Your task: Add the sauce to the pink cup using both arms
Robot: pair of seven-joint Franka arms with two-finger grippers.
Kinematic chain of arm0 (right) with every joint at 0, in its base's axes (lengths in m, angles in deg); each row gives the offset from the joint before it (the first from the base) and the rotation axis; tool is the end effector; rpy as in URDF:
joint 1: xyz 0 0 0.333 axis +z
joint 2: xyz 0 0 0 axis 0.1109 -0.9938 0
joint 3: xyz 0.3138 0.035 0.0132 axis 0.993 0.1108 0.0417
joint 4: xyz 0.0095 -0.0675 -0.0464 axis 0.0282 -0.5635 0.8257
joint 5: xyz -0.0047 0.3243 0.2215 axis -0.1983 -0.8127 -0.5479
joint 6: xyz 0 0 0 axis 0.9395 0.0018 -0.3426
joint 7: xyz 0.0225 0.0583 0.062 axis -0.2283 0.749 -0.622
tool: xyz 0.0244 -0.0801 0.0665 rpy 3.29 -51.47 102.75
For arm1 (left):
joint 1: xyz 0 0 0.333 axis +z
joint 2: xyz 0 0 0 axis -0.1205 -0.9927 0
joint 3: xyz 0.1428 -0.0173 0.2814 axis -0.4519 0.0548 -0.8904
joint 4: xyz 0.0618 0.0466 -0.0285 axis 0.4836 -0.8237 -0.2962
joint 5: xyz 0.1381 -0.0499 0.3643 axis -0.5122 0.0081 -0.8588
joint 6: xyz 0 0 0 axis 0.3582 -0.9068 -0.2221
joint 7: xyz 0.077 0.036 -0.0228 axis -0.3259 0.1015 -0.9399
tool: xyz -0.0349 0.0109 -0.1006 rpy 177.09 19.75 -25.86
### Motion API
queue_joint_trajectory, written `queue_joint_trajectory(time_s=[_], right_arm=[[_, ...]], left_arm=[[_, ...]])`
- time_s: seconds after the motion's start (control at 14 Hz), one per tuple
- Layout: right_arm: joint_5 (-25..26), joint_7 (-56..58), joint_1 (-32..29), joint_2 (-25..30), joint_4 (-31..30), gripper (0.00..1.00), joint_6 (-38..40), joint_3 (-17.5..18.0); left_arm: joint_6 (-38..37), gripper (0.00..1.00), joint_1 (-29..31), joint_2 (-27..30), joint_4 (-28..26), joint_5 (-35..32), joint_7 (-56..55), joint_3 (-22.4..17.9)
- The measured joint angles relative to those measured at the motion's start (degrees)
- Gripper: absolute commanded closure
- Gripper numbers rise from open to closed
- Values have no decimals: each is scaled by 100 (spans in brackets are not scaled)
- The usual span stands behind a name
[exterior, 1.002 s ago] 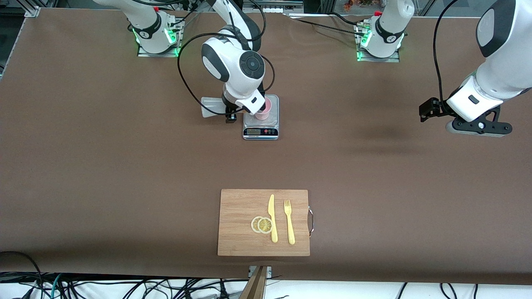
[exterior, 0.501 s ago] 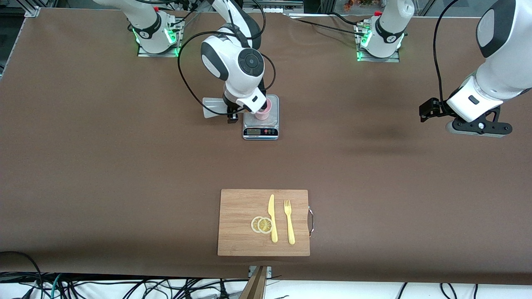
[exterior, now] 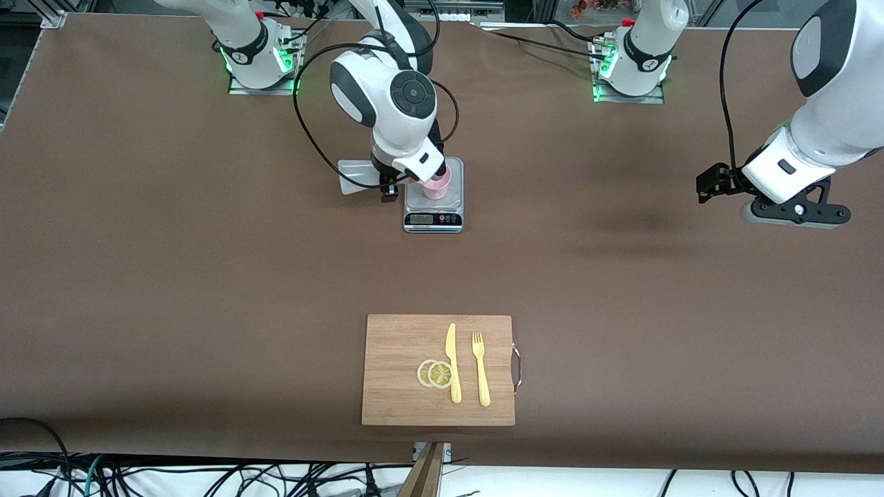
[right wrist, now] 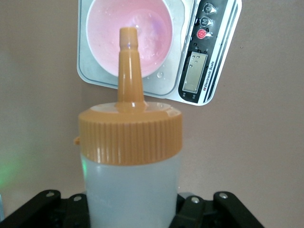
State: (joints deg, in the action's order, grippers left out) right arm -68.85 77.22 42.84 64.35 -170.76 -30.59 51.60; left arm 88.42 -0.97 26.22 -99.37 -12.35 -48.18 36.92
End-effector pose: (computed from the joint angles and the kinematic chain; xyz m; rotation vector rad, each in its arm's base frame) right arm 0.4472 0.4421 0.3326 1.8983 2.3333 -0.3915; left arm 0.5592 -0.0371 0.5160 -3.0872 0.1431 0.0972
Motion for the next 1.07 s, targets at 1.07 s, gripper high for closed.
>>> queue_joint_trajectory(time_s=[1.07], right_arm=[[-600, 758, -191, 186, -255, 100, -506, -191]], left_arm=[[0, 0, 9, -11, 0, 0, 0, 0]])
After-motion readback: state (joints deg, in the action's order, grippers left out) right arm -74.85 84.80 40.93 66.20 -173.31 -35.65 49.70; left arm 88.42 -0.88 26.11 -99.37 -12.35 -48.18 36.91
